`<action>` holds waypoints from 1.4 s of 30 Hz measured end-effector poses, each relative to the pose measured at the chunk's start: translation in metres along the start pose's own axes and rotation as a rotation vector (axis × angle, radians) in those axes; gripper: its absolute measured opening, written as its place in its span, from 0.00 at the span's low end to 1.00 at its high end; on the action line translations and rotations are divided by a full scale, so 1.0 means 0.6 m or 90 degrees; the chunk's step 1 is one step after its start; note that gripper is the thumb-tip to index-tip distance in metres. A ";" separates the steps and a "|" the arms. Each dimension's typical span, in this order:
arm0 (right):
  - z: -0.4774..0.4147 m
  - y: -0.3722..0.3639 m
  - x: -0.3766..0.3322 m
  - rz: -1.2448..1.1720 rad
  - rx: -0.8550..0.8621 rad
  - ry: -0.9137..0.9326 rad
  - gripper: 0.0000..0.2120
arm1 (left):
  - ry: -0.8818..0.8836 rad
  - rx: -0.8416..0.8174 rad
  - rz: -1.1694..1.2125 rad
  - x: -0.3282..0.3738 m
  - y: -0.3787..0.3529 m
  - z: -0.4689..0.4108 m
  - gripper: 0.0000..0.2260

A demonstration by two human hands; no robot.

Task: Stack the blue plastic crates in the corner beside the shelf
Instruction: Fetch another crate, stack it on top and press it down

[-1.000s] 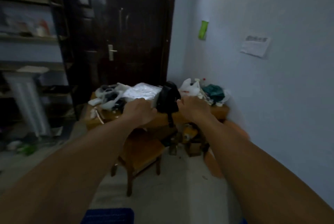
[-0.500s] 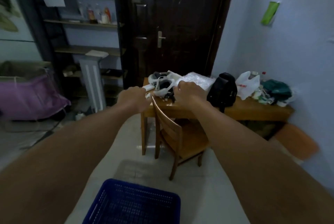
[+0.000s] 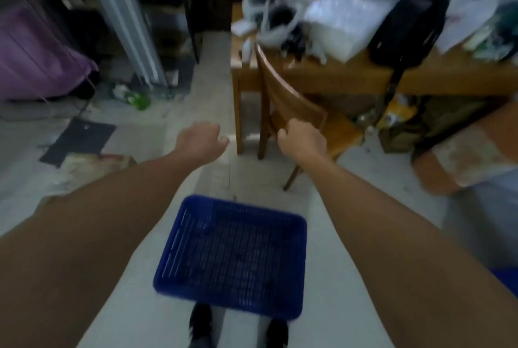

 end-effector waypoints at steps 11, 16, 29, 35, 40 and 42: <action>-0.008 -0.567 0.319 0.039 -0.233 -0.270 0.18 | 0.095 -0.228 0.028 -0.301 -0.556 0.028 0.23; 0.034 -0.761 0.410 0.039 -0.310 -0.356 0.24 | 0.159 -0.288 0.032 -0.390 -0.740 0.062 0.28; 0.069 -0.976 0.619 0.043 -0.209 -0.603 0.40 | 0.416 -0.246 0.069 -0.550 -0.985 0.153 0.32; 0.068 -0.965 0.653 0.059 -0.196 -0.530 0.35 | 0.340 -0.212 0.010 -0.561 -0.964 0.140 0.23; 0.056 -0.889 0.617 0.069 -0.185 -0.487 0.26 | 0.348 -0.189 0.021 -0.555 -0.888 0.148 0.20; 0.046 -0.835 0.584 0.060 -0.177 -0.462 0.25 | 0.356 -0.179 0.042 -0.556 -0.828 0.152 0.20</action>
Point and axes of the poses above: each hand's wrist, its own z-axis away from the middle knuckle, its own y-axis out of the back of the hand, x = y × z, the point moved 10 cm from there along -z, towards the middle knuckle, and after that the axes turned 11 degrees about -y, right-handed, at the moved point
